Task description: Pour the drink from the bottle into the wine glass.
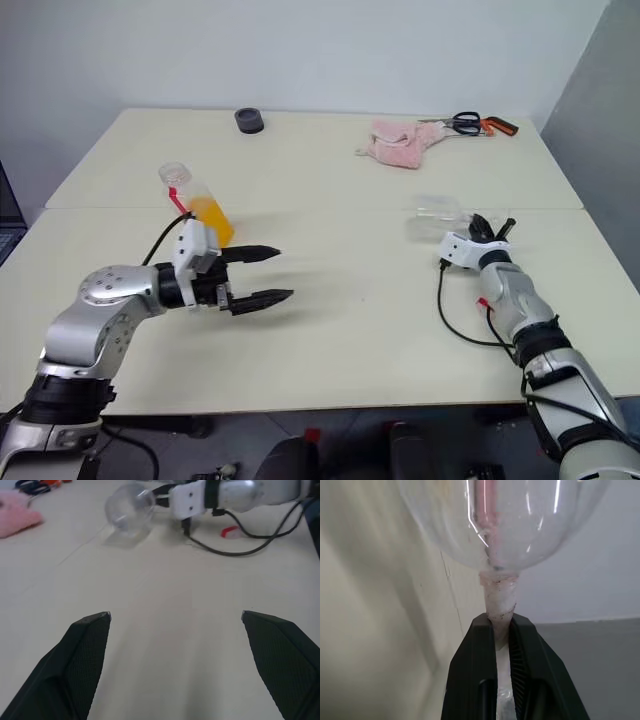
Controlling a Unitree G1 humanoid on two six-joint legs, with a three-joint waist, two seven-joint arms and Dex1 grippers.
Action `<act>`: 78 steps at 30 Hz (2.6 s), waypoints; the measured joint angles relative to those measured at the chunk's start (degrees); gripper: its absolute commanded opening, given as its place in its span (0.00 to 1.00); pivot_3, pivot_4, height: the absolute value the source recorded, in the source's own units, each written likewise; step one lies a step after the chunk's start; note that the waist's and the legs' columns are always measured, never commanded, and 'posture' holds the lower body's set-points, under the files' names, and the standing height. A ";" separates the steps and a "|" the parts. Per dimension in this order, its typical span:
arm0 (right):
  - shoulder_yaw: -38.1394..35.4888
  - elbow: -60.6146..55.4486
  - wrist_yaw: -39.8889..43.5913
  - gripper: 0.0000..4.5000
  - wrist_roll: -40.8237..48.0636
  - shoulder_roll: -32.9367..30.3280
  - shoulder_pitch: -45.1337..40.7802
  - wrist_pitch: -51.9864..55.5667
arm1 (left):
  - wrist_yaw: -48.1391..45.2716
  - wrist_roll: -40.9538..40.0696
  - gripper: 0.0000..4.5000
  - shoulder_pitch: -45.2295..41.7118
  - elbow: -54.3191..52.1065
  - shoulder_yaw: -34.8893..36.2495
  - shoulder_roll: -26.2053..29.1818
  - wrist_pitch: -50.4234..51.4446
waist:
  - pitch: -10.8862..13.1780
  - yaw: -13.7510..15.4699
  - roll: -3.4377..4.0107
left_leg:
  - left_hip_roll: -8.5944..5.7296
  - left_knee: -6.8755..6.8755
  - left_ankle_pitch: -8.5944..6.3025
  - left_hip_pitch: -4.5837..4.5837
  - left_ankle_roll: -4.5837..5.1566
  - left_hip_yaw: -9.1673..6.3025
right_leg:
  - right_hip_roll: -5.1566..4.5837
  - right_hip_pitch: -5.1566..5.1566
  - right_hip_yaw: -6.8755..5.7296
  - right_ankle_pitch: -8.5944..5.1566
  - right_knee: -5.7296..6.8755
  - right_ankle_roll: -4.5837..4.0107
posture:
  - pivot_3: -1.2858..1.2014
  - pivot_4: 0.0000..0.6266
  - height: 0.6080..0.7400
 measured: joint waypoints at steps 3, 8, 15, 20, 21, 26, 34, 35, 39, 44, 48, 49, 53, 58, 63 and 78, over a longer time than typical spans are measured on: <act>-3.16 -9.71 6.10 0.02 10.45 7.36 5.20 -1.78 | 2.27 -1.81 1.00 3.20 -2.32 2.98 0.14 2.71 | 0.01 -0.15 0.01 | 0.10 0.00 -0.01 -0.01 0.00 -0.06 | 0.00 -0.02 0.01 0.00 0.02 0.00 | 0.52 0.24 1.00; -3.71 -13.45 15.77 0.02 25.04 20.76 6.80 -4.83 | 4.60 -3.89 1.00 5.57 -7.30 5.05 0.23 5.75 | 0.05 0.14 0.07 | 0.00 0.05 0.00 0.09 0.00 -0.11 | -0.03 0.09 -0.08 0.01 0.11 0.01 | 0.52 0.24 1.00; -6.49 1.79 23.10 0.02 34.06 31.59 -0.58 -10.28 | 6.85 -6.46 1.00 5.98 -10.02 8.40 1.94 9.19 | 0.07 0.81 0.11 | -0.02 0.06 0.01 0.12 -0.02 -0.09 | -0.02 0.12 -0.12 0.02 0.08 0.00 | 0.52 0.24 1.00; -8.98 13.24 27.88 0.02 37.10 34.91 -5.59 -15.01 | 8.00 -7.40 1.00 5.41 -10.49 9.39 2.60 10.38 | 0.08 0.72 0.12 | 0.00 0.03 0.01 0.12 -0.02 -0.05 | -0.02 0.10 -0.10 0.02 0.05 0.00 | 0.52 0.24 1.00; -9.29 14.50 28.40 0.02 37.16 35.33 -5.96 -15.67 | 8.09 -7.68 1.00 5.40 -10.59 9.46 2.79 10.48 | 0.08 0.69 0.12 | 0.00 0.03 0.01 0.12 -0.02 -0.05 | -0.02 0.10 -0.10 0.02 0.06 0.00 | 0.52 0.24 1.00; -10.59 18.56 30.36 0.02 37.17 36.59 -6.87 -18.93 | 9.24 -8.60 1.00 5.35 -11.39 10.03 3.14 11.37 | 0.08 0.65 0.12 | 0.00 0.03 0.01 0.14 -0.03 -0.06 | -0.02 0.10 -0.09 0.02 0.07 0.00 | 0.52 0.24 1.00; -10.84 19.79 31.55 0.02 36.95 36.77 -7.10 -20.22 | 9.89 -9.05 1.00 4.06 -11.36 10.75 4.33 11.49 | 0.08 0.63 0.13 | 0.00 0.02 0.01 0.16 -0.03 -0.05 | -0.02 0.10 -0.08 0.02 0.08 0.00 | 0.52 0.24 1.00; -10.85 19.82 31.58 0.02 36.95 36.78 -7.14 -20.22 | 9.82 -9.04 1.00 3.94 -11.35 10.75 4.53 11.44 | 0.08 0.62 0.13 | 0.00 0.02 0.01 0.16 -0.03 -0.05 | -0.02 0.10 -0.08 0.02 0.08 0.00 | 0.52 0.24 1.00; -10.91 19.87 31.84 0.02 36.98 36.82 -7.24 -19.96 | 9.18 -8.91 1.00 3.00 -11.31 10.75 5.58 11.10 | 0.08 0.58 0.13 | 0.00 0.01 0.02 0.16 -0.03 -0.04 | -0.02 0.10 -0.07 0.02 0.08 0.00 | 0.52 0.24 1.00; -11.12 19.86 32.39 0.02 37.12 36.98 -7.36 -19.55 | 9.00 -8.69 1.00 2.33 -10.90 10.87 6.30 10.18 | 0.08 0.46 0.13 | 0.00 0.01 0.02 0.17 -0.03 -0.04 | -0.02 0.10 -0.08 0.02 0.08 0.00 | 0.52 0.24 1.00; -11.65 19.84 32.59 0.02 37.16 37.20 -7.40 -19.22 | 8.82 -8.69 1.00 2.06 -10.81 11.23 7.08 9.99 | 0.09 0.37 0.13 | 0.00 0.00 0.02 0.17 -0.03 -0.04 | -0.02 0.10 -0.07 0.02 0.08 0.00 | 0.52 0.24 1.00; -11.88 19.82 32.63 0.02 37.16 37.27 -7.42 -19.10 | 8.78 -8.69 1.00 2.06 -10.72 11.23 7.09 9.96 | 0.08 0.37 0.13 | 0.00 0.00 0.02 0.17 -0.03 -0.04 | -0.02 0.10 -0.08 0.02 0.08 0.00 | 0.52 0.24 1.00; -12.23 19.71 32.77 0.02 37.16 37.59 -7.44 -18.63 | 8.70 -8.69 1.00 2.06 -10.38 11.24 7.14 9.81 | 0.08 0.33 0.13 | 0.00 0.01 0.02 0.18 -0.03 -0.04 | -0.02 0.10 -0.07 0.02 0.09 0.00 | 0.52 0.24 1.00; -12.61 19.67 33.06 0.02 37.15 37.75 -7.46 -18.41 | 8.70 -8.68 1.00 2.00 -10.00 11.35 7.24 9.03 | 0.08 0.28 0.13 | 0.00 0.01 0.02 0.18 -0.03 -0.04 | -0.01 0.10 -0.07 0.02 0.09 0.00 | 0.52 0.24 1.00; -13.07 19.66 33.55 0.02 37.16 37.79 -7.60 -18.00 | 8.07 -8.62 1.00 0.97 -8.60 11.36 7.73 8.70 | 0.08 0.27 0.13 | 0.00 0.01 0.02 0.18 -0.03 -0.04 | -0.01 0.10 -0.08 0.02 0.09 0.00 | 0.52 0.24 1.00; -13.14 19.11 33.74 0.02 37.15 37.83 -7.64 -16.92 | 8.14 -8.74 1.00 -0.89 -7.68 11.36 7.80 7.68 | 0.09 0.18 0.14 | 0.01 0.00 0.02 0.19 -0.03 -0.03 | -0.01 0.10 -0.07 0.02 0.10 0.00 | 0.52 0.24 1.00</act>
